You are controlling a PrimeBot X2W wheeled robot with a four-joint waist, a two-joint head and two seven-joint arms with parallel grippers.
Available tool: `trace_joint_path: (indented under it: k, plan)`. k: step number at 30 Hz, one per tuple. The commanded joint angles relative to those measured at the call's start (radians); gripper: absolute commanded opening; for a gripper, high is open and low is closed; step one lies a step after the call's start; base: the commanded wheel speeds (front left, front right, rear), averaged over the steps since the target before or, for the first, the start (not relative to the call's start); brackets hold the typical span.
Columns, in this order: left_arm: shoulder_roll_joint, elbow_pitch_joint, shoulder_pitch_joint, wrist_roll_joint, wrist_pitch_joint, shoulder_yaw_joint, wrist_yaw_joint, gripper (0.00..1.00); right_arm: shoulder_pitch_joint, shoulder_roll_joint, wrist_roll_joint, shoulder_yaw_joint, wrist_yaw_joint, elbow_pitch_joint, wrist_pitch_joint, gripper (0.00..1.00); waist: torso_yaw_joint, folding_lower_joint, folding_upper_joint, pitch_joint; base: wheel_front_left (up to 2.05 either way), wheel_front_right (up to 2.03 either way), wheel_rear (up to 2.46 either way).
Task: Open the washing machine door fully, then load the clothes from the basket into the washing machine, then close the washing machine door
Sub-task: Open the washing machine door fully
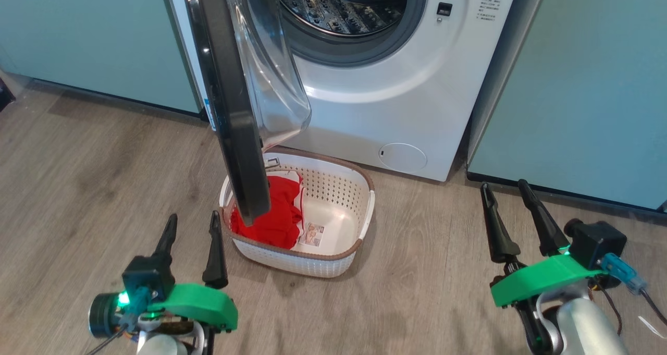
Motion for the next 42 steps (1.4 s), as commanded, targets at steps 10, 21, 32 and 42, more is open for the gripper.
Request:
trace_joint_path:
  k: [10, 21, 32, 42]
  plan:
    - [0.008, -0.049, -0.025, 0.009, -0.013, 0.019, 0.002, 1.00, -0.029, 0.003, 0.008, 0.021, 0.000, -0.014, -0.009, 1.00, 0.001, 0.0000, 0.0000, -0.004, 0.00, 0.00, 0.00]
    - [0.008, -0.055, -0.027, 0.015, -0.013, 0.018, 0.005, 1.00, -0.032, 0.003, 0.015, 0.023, 0.000, -0.007, -0.009, 1.00, 0.003, 0.0000, 0.0000, -0.008, 0.00, 0.00, 0.00]
    - [0.008, -0.061, -0.022, 0.020, -0.013, 0.017, 0.007, 1.00, -0.032, 0.003, 0.019, 0.023, 0.000, 0.003, -0.009, 1.00, 0.004, 0.0000, 0.0000, -0.012, 0.00, 0.00, 0.00]
    - [0.008, -0.063, -0.020, 0.018, -0.013, 0.017, 0.007, 1.00, -0.031, 0.003, 0.029, 0.021, 0.000, 0.008, -0.009, 1.00, 0.004, 0.0000, 0.0000, -0.015, 0.00, 0.00, 0.00]
